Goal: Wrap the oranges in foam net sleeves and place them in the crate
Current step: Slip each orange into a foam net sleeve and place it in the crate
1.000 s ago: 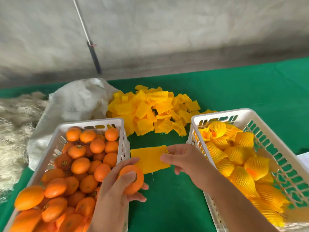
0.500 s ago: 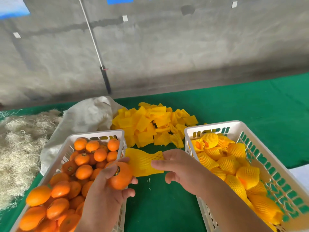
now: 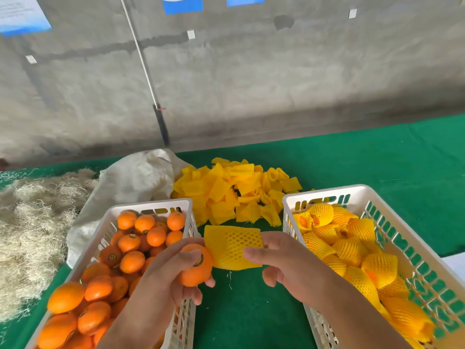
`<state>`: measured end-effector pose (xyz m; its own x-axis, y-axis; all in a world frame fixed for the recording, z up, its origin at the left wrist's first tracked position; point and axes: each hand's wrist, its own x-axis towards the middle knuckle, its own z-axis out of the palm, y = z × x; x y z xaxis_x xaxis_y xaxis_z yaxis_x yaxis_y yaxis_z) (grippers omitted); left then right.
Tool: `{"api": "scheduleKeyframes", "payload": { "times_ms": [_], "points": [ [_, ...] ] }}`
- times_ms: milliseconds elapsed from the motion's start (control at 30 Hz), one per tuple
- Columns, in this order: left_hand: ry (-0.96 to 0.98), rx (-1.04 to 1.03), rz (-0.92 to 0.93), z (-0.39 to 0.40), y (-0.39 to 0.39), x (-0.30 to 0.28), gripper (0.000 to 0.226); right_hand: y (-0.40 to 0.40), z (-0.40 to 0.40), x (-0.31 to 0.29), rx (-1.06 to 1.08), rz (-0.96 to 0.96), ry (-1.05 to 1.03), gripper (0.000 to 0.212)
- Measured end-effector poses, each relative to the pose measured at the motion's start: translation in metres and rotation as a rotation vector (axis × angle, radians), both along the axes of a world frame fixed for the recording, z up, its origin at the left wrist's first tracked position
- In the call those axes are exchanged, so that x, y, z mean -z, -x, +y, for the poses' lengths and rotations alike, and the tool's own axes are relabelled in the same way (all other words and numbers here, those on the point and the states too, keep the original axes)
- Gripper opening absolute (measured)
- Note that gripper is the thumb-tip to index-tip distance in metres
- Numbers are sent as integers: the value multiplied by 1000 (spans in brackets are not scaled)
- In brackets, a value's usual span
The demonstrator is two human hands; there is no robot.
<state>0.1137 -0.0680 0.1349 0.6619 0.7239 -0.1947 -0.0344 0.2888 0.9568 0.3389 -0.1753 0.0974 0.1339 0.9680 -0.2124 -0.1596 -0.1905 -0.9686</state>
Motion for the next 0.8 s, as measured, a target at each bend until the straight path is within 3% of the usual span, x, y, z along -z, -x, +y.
{"api": "scheduleKeyframes", "payload": {
  "times_ms": [100,333,500,633,800],
  "points": [
    [-6,97,38,-2,-1,-4,48,0,-3,-1,-156,112,-101,41],
    [-3,152,20,-4,3,-2,55,-10,-16,-3,-177,280,-129,54],
    [135,-85,-61,-6,-4,11,41,-10,-24,-5,-196,339,-146,56],
    [307,-144,-171,-13,-13,14,53,-6,-29,-4,-257,297,-157,47],
    [227,-127,-177,-23,-12,10,49,-4,-33,-4,-368,276,-226,40]
  ]
}}
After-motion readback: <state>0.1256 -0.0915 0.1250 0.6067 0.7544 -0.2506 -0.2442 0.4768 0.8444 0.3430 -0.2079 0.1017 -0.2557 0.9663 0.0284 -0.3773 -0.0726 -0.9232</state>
